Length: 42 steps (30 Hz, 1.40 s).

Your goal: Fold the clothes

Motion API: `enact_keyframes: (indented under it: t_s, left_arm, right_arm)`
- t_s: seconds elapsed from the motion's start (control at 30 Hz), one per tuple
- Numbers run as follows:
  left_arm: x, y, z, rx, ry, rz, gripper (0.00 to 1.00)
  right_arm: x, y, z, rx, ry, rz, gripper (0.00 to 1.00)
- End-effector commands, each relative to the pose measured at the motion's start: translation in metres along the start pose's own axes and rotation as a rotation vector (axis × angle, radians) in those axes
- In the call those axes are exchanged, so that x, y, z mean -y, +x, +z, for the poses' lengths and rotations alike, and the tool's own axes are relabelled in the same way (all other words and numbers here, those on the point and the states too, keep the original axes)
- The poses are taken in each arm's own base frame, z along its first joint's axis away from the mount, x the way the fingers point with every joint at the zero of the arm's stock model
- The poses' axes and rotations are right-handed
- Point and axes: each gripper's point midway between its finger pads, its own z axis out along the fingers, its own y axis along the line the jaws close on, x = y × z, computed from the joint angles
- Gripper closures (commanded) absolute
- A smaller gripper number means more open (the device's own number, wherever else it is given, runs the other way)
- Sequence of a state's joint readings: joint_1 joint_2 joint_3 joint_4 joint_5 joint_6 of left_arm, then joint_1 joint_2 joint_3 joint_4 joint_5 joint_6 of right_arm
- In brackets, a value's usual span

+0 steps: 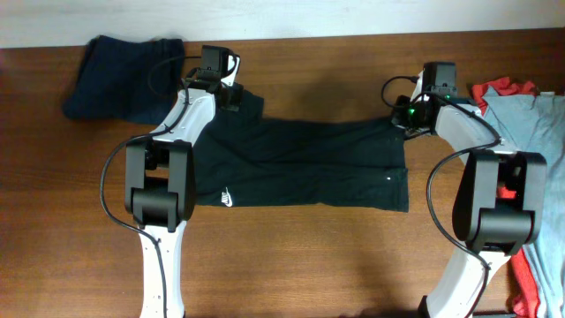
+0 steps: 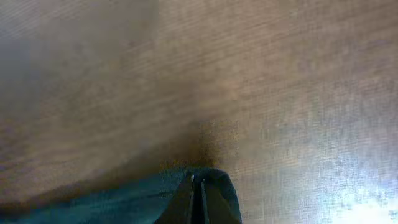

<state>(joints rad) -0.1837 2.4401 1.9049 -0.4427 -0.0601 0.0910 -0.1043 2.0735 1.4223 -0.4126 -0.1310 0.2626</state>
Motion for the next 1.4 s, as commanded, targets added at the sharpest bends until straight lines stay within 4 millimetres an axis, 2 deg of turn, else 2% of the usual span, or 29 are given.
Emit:
enact_keyframes:
  t_s: [0.0, 0.23, 0.3, 0.43, 0.47, 0.57, 0.6, 0.67, 0.77, 0.87, 1.0, 1.17, 1.23, 1.37]
  left_arm:
    - [-0.023, 0.031, 0.016, -0.083, -0.061, 0.002, 0.72]
    - [-0.043, 0.026, 0.017, -0.052, -0.082, -0.03, 0.71]
    - [-0.045, 0.024, 0.017, -0.045, -0.085, -0.032, 0.64]
    - [-0.045, 0.023, 0.018, -0.038, -0.082, -0.036, 0.6]
    - [-0.045, 0.023, 0.018, -0.038, -0.082, -0.039, 0.64]
    - [-0.044, 0.021, 0.017, -0.034, -0.075, -0.039, 0.93]
    - [-0.044, 0.019, 0.016, -0.031, -0.076, -0.039, 0.99]
    - [-0.046, 0.01, 0.011, -0.019, -0.077, -0.041, 0.99]
    - [-0.048, -0.005, -0.004, -0.001, -0.079, -0.042, 0.99]
    - [-0.052, -0.024, -0.034, 0.023, -0.083, -0.042, 0.99]
    - [-0.054, -0.035, -0.064, 0.033, -0.084, -0.043, 0.99]
    - [-0.055, -0.034, -0.096, 0.007, -0.081, -0.041, 0.99]
    - [-0.055, -0.031, -0.104, -0.009, -0.079, -0.04, 0.99]
    - [-0.053, -0.014, -0.121, -0.086, -0.069, -0.035, 0.99]
  right_arm:
    - [0.003, -0.004, 0.007, 0.022, 0.009, 0.003, 0.94]
    - [0.012, 0.013, 0.038, -0.023, 0.02, -0.019, 0.94]
    - [0.013, 0.016, 0.041, -0.033, 0.022, -0.03, 0.94]
    - [0.013, 0.016, 0.041, -0.033, 0.022, -0.042, 0.94]
    - [0.013, 0.016, 0.041, -0.033, 0.022, -0.042, 0.94]
    - [0.013, 0.015, 0.041, -0.029, 0.02, -0.043, 0.96]
    - [0.013, 0.014, 0.041, -0.027, 0.02, -0.046, 0.96]
    - [0.008, 0.012, 0.039, -0.027, -0.003, -0.086, 0.96]
    - [0.0, 0.01, 0.032, -0.033, -0.038, -0.096, 0.96]
    - [-0.007, 0.0, 0.017, -0.006, -0.056, -0.101, 0.96]
    - [-0.012, -0.004, -0.007, -0.002, -0.061, -0.159, 0.96]
    - [-0.019, -0.007, -0.047, 0.003, -0.068, -0.186, 0.96]
    - [-0.021, -0.008, -0.06, 0.01, -0.069, -0.187, 0.96]
    - [-0.024, -0.004, -0.084, -0.001, -0.068, -0.185, 0.96]
